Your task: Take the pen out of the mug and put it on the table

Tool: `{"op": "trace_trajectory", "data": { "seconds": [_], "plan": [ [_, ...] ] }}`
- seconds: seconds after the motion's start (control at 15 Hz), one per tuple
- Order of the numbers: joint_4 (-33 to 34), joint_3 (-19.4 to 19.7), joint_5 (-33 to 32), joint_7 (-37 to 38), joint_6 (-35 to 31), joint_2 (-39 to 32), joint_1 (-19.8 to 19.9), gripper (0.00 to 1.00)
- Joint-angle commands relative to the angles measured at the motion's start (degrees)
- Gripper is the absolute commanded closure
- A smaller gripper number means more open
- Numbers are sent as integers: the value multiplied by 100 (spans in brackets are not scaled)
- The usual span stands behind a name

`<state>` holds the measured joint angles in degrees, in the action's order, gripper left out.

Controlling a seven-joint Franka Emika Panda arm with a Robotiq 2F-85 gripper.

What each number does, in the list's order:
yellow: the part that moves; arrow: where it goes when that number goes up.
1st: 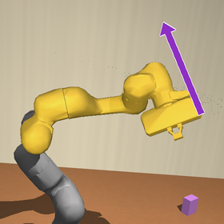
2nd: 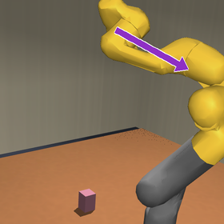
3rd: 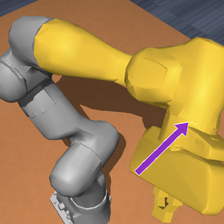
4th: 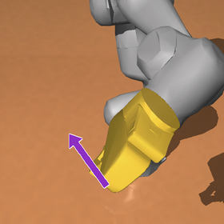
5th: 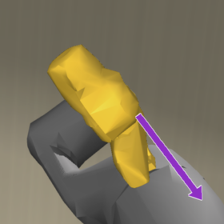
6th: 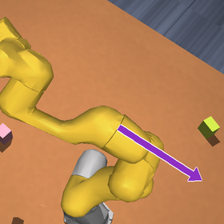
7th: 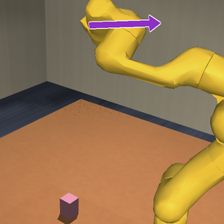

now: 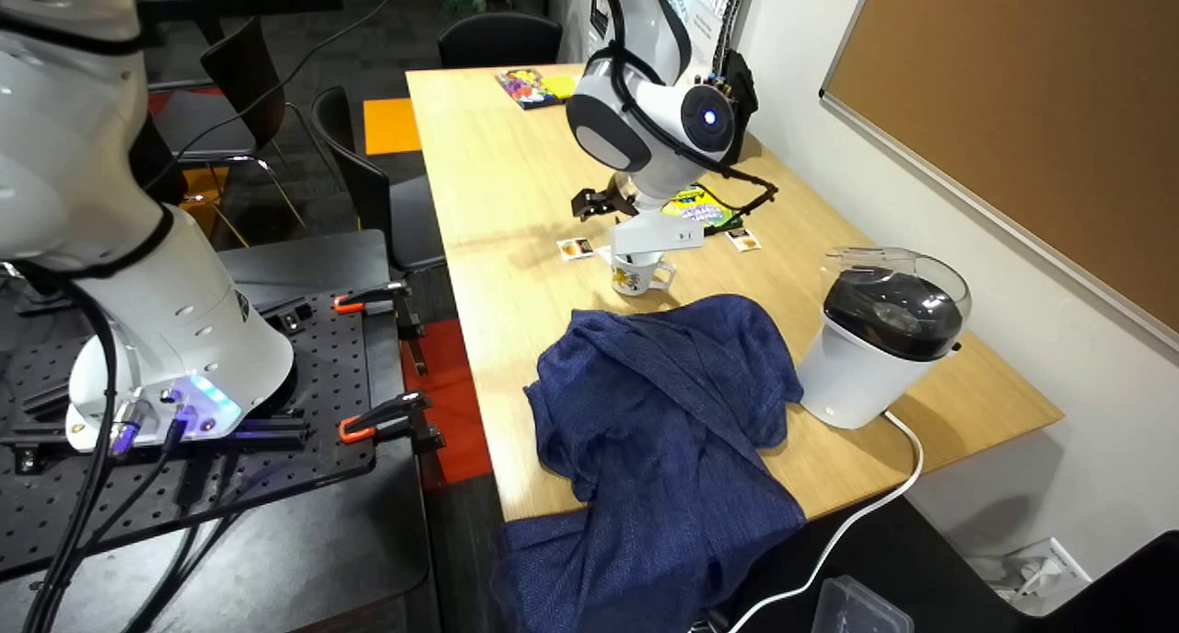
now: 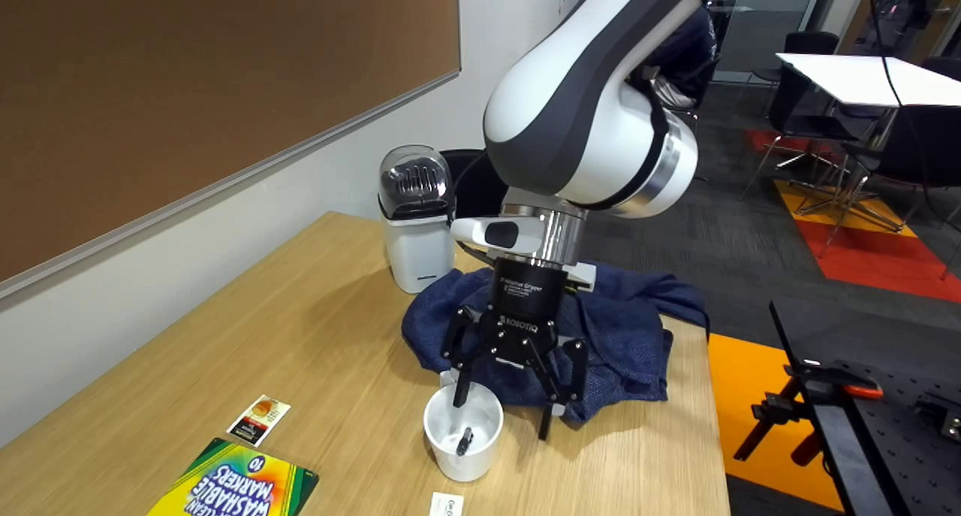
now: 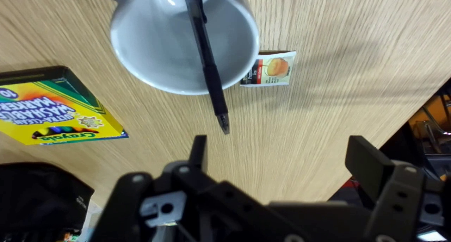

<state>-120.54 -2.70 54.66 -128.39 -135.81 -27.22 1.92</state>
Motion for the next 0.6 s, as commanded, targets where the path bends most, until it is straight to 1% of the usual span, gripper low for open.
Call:
{"op": "trace_trajectory", "data": {
  "seconds": [0.0, 0.53],
  "plan": [
    [354, -149, 10, -195, -54, -285, 139, 0],
    [866, -233, -66, -101, 23, -795, 183, 0]
  ]
}}
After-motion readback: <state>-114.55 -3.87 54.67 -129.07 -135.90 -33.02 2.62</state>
